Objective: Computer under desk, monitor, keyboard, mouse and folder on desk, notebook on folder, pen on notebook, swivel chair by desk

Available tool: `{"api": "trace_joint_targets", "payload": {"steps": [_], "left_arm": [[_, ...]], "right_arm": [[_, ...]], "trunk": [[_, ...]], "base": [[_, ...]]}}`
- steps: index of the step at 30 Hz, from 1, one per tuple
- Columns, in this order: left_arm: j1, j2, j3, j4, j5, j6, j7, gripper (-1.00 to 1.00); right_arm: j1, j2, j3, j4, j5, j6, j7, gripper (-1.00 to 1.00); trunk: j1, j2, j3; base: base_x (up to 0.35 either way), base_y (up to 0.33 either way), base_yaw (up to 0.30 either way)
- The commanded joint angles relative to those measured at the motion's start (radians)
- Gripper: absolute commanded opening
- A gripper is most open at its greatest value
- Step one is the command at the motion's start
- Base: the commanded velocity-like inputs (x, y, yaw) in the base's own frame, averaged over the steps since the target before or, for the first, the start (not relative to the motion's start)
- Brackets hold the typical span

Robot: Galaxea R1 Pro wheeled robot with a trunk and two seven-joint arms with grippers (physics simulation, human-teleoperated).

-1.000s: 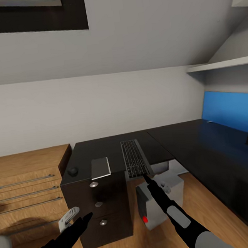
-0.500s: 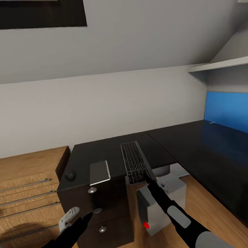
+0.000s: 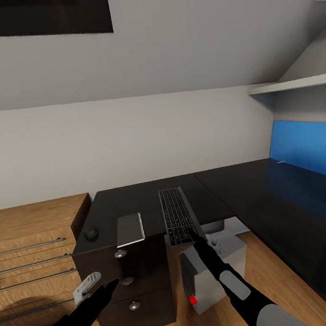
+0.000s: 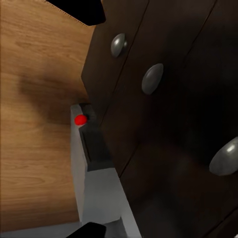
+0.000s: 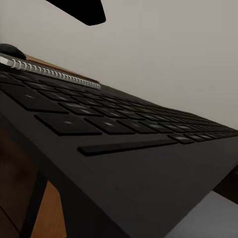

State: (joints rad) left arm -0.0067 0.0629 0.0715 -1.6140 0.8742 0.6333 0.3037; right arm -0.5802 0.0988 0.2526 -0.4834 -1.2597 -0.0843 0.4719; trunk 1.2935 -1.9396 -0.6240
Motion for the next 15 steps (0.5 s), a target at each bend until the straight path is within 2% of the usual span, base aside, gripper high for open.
{"api": "trace_joint_targets", "payload": {"steps": [1,15], "left_arm": [[-0.001,0.0,0.003,-0.001,0.011,0.003,0.009,1.0],[-0.001,0.0,0.007,-0.001,0.011,0.003,0.008,1.0]], "right_arm": [[-0.001,0.0,0.008,0.002,-0.01,-0.008,0.002,1.0],[-0.001,0.0,0.008,0.0,-0.009,-0.008,0.001,1.0]], "trunk": [[0.0,-0.001,-0.001],[0.0,-0.001,-0.001]], "base": [[0.0,0.0,0.0],[0.0,0.0,0.0]]}}
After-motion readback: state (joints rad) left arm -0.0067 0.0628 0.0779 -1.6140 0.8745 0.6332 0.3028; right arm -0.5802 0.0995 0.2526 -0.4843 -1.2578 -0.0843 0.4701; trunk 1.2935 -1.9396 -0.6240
